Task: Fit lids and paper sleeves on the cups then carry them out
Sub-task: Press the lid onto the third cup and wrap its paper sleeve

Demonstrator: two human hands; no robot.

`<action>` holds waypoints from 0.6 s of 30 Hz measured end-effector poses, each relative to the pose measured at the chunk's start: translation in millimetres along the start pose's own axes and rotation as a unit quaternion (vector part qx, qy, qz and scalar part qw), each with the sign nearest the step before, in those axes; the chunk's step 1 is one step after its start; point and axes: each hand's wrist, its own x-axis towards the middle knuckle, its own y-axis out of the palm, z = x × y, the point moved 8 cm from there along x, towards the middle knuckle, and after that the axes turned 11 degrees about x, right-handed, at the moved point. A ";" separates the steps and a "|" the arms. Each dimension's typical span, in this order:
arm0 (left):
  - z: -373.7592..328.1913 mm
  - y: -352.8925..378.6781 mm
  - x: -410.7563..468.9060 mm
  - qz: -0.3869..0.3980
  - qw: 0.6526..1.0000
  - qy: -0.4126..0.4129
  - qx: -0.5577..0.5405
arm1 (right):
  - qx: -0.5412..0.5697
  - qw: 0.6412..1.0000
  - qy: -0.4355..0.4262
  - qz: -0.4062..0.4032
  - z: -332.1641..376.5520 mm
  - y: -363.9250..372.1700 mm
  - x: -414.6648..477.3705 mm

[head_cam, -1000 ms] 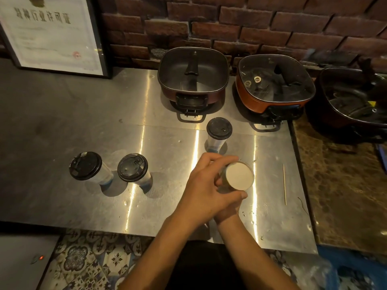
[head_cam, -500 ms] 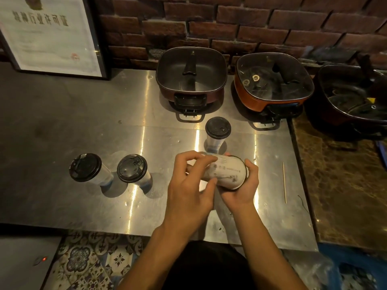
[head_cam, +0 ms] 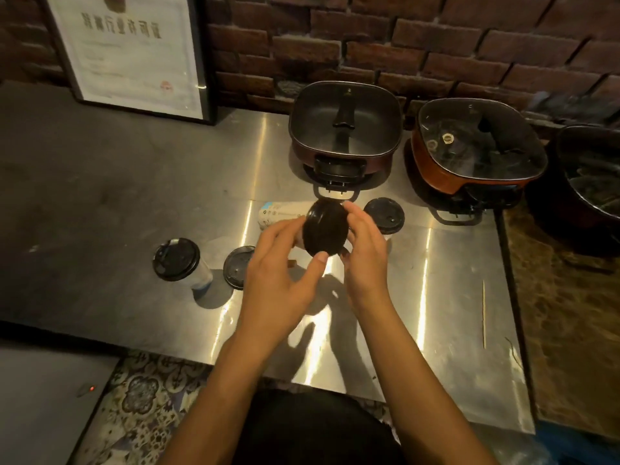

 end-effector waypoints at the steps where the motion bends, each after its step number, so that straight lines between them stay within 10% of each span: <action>1: 10.3 -13.2 7.8 -0.008 1.000 -0.018 -0.002 | -0.027 0.999 -0.016 0.012 1.8 12.5 5.0; 18: 241.9 -117.3 137.4 0.048 0.974 -0.212 -0.058 | -0.232 0.962 0.056 0.132 -107.8 214.8 67.5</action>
